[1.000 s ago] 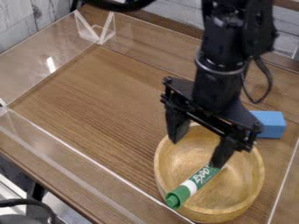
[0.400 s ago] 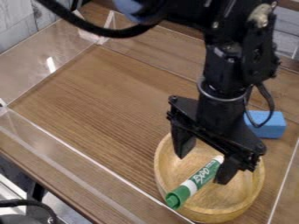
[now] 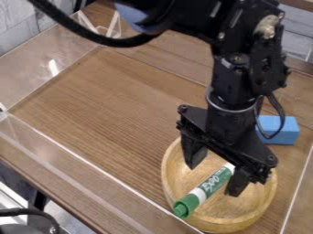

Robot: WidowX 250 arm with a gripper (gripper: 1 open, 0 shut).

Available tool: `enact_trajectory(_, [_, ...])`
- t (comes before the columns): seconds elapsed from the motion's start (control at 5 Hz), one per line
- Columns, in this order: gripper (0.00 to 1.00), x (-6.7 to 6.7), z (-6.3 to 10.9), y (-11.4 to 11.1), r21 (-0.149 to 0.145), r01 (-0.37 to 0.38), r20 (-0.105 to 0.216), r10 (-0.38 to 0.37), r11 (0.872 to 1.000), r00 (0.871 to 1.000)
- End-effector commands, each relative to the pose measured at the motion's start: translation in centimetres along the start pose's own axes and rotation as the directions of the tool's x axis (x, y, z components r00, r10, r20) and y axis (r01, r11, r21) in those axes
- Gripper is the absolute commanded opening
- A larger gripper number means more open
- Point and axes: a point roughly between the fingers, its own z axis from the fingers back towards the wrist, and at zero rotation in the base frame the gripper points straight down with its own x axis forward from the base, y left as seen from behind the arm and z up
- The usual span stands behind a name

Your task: Remove the green marker from inside the brown bowl and put it on the table

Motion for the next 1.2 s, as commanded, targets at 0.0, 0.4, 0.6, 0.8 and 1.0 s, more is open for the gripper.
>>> enact_trajectory(0.0, [1.00,0.61,0.39,0.19,-0.019,0.005,0.034,-0.004,1.000,0.999])
enact_trajectory(0.4, [1.00,0.84,0.17,0.54,-0.036,0.009,0.045,-0.008,0.999,0.999])
enact_trajectory(0.6, [1.00,0.95,0.16,0.65,-0.043,0.010,0.050,-0.008,0.999,0.999])
enact_trajectory(0.8, [1.00,1.03,0.19,0.73,-0.047,0.010,0.054,-0.008,0.999,0.999])
enact_trajectory(1.0, [1.00,1.12,0.25,0.78,-0.048,0.010,0.057,-0.008,0.999,0.998])
